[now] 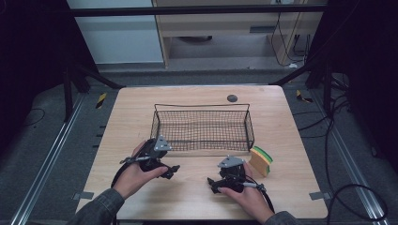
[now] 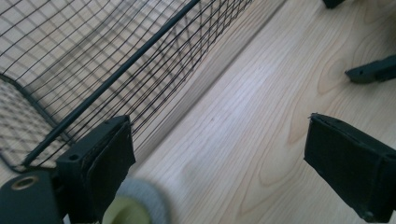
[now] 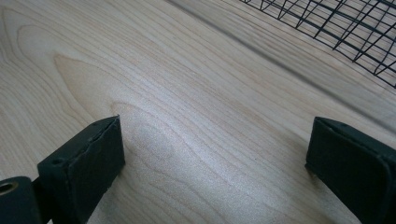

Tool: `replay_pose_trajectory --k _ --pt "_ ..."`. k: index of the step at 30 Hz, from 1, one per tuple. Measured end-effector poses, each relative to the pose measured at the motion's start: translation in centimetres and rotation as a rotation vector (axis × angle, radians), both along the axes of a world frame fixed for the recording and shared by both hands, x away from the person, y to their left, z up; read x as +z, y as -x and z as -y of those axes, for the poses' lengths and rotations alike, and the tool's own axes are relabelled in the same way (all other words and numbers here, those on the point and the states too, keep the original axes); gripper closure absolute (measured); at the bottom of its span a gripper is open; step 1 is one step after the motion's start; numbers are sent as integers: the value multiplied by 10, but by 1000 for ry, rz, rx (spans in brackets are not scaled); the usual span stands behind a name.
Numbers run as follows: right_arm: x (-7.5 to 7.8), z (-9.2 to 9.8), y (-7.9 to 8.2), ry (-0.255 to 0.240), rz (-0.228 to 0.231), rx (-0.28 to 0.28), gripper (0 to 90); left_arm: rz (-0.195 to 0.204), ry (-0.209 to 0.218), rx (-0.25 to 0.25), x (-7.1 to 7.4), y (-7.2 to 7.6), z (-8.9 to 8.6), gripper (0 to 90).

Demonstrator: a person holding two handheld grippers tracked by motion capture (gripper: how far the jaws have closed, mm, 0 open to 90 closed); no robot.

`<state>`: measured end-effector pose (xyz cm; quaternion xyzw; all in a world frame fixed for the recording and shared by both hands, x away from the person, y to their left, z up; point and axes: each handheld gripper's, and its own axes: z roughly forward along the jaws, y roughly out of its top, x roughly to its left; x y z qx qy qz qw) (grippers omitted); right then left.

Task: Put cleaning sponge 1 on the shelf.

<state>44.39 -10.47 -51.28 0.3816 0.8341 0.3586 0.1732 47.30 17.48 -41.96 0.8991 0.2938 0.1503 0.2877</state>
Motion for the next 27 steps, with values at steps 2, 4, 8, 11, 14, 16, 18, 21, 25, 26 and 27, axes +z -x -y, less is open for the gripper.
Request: replay_pose_trajectory --k 2,4,8,11,14,16,18,21,25,26,27 --pt "0 0 0 2 5 5 46 -2 -34 8 5 -1 -4 67" --pt "0 0 0 -1 4 6 46 -25 -65 19 9 -3 -7 62" --pt "0 0 1 1 -1 5 46 -58 -114 36 14 -6 -14 68" --pt "0 1 1 4 -2 7 45 -84 -126 59 16 -11 -21 86" --pt "0 1 1 2 1 8 45 -129 -127 82 17 -16 -28 126" --pt "0 1 1 5 4 11 45 -157 -137 88 16 -18 -31 164" --pt "0 1 1 3 2 10 45 -178 -161 89 15 -21 -32 202" --pt "0 1 1 5 1 10 45 -197 -195 97 14 -23 -34 246" --pt "0 1 1 4 -5 6 45 -217 -238 109 14 -24 -37 317" --pt "0 0 2 -3 -4 5 45 -224 -242 111 13 -24 -37 328" --pt "0 0 2 -3 -7 5 45 -224 -242 111 13 -24 -37 343"
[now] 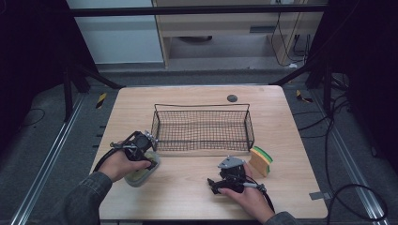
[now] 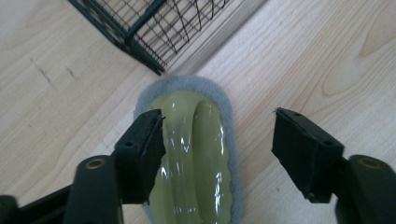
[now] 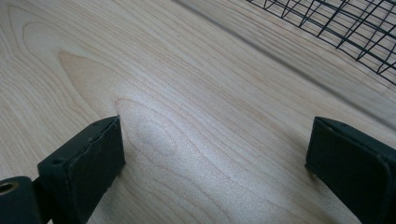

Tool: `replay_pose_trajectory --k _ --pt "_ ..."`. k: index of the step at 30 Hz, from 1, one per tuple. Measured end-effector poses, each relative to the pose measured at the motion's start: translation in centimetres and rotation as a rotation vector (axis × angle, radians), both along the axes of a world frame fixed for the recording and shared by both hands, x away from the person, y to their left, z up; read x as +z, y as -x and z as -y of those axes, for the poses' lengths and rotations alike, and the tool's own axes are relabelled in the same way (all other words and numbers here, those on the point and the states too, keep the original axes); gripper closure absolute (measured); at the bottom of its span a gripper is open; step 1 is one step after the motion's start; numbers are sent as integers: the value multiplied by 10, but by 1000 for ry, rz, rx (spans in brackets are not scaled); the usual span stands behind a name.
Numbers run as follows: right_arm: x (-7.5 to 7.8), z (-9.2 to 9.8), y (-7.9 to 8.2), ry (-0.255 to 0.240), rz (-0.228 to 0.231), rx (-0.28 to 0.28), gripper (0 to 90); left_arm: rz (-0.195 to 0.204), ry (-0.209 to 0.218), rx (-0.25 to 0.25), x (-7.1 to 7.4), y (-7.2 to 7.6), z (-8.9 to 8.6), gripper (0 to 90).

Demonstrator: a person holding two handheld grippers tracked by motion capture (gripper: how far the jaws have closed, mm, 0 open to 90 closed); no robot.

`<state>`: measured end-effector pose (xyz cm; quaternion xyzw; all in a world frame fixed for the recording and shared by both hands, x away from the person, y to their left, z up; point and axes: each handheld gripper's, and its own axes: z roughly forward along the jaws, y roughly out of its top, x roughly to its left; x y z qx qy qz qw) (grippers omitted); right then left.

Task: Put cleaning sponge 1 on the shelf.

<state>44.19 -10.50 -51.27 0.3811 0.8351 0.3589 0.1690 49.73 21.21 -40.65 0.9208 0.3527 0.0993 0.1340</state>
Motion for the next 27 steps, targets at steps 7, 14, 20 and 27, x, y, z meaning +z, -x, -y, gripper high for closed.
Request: replay_pose_trajectory --k 7,14,20,27 --pt "0 0 0 1 4 4 45 -40 -31 8 -5 -3 -9 470" --pt "0 0 0 1 5 4 45 -55 -55 15 -5 -4 -17 528" --pt "0 0 0 0 4 6 45 -81 -71 29 -12 -5 -23 530" --pt "0 0 0 1 4 6 45 -106 -73 38 -18 -7 -28 586"
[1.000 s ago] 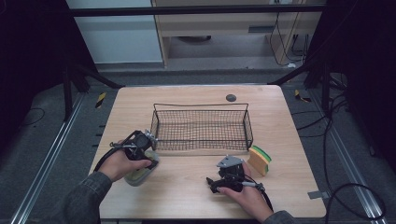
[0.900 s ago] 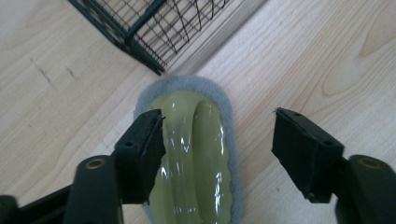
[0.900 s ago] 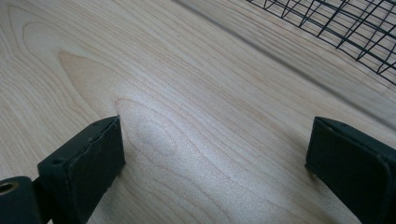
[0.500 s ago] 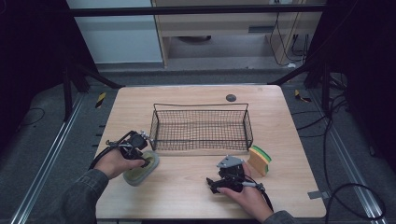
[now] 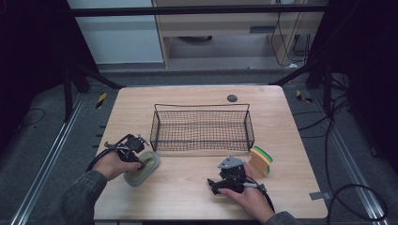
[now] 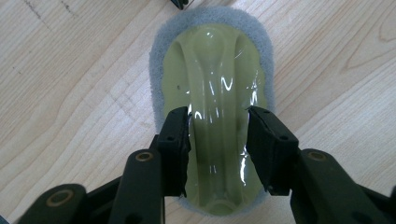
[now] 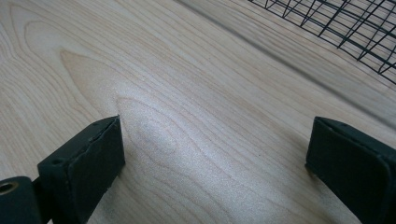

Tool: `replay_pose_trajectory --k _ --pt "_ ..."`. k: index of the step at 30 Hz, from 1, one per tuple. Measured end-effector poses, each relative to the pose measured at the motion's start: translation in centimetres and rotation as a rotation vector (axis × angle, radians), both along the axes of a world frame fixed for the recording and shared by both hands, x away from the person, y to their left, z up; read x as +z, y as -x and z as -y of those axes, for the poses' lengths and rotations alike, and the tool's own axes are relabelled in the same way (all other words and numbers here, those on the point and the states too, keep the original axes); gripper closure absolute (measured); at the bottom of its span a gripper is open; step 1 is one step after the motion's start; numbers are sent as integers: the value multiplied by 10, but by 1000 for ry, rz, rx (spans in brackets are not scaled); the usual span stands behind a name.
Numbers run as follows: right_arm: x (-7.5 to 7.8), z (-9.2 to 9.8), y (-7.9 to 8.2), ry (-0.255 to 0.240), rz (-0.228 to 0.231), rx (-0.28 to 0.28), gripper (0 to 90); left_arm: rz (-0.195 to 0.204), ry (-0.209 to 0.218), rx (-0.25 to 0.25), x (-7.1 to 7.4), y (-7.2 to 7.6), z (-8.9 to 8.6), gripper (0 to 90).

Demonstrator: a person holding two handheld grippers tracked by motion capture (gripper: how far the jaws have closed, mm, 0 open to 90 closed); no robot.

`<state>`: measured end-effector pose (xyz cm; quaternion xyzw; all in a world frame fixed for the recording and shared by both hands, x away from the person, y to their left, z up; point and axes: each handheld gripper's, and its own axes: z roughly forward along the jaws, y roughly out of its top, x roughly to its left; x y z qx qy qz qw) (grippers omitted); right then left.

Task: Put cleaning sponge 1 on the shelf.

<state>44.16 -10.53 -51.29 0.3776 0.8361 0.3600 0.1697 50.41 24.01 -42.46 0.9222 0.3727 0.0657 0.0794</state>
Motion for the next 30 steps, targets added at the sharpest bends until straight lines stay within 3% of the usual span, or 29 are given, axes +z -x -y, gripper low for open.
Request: replay_pose_trajectory --k 15,20,26,30 --pt "0 0 0 1 1 1 45 -18 38 20 -4 -4 -7 628" --pt "0 0 0 1 1 2 45 -11 37 -1 -5 -5 -5 699" --pt "0 0 0 1 2 3 45 6 31 -30 -1 -2 -8 709" --pt "0 0 0 1 1 3 45 46 26 -93 8 4 -9 709"
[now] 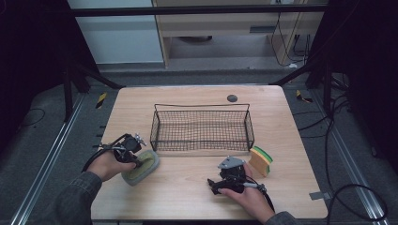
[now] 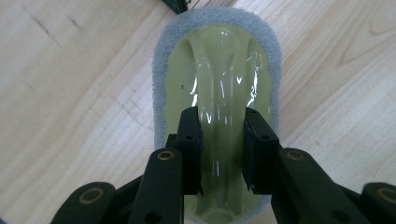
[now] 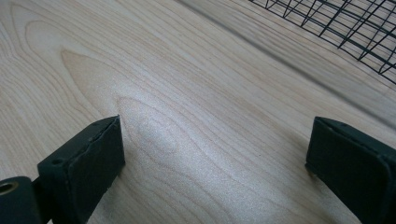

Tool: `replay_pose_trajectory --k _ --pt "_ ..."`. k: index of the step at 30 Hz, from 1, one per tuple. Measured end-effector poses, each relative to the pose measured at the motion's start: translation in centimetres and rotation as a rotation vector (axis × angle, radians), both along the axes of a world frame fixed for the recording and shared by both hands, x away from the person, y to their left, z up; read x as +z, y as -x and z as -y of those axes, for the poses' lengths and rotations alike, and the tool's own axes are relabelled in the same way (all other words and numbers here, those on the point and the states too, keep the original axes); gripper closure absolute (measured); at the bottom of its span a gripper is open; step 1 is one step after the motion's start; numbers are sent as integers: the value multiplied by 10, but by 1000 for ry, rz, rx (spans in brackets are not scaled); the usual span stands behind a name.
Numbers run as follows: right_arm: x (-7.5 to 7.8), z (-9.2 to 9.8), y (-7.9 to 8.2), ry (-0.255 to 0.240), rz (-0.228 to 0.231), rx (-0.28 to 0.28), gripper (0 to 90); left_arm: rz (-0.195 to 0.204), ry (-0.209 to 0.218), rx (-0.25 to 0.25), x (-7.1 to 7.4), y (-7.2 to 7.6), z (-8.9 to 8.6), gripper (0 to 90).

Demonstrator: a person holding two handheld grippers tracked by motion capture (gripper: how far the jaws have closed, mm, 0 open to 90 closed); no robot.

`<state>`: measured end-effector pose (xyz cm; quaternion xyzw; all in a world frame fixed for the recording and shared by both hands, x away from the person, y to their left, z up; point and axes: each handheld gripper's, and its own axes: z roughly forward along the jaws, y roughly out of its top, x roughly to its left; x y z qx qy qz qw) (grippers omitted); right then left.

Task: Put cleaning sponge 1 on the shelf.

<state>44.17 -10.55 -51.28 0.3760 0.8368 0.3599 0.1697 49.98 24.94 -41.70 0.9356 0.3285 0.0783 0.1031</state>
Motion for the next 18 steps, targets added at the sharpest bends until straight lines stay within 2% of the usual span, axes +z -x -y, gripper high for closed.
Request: replay_pose_trajectory --k 2,3,6,7,11,14,18 --pt "0 0 0 0 0 0 45 11 -6 -19 4 3 0 709" --pt "0 0 0 0 0 0 44 39 -18 -71 10 8 1 709" --pt "0 0 0 0 0 0 45 76 -43 -128 20 17 4 709" --pt "0 0 0 0 0 0 45 76 -43 -128 20 17 4 709" --pt "0 0 0 1 0 2 44 126 -52 -206 32 27 10 710" --pt "0 0 0 0 0 3 44 138 -50 -236 34 31 12 710" --pt "0 0 0 -1 -1 1 44 169 -69 -267 36 32 16 710"
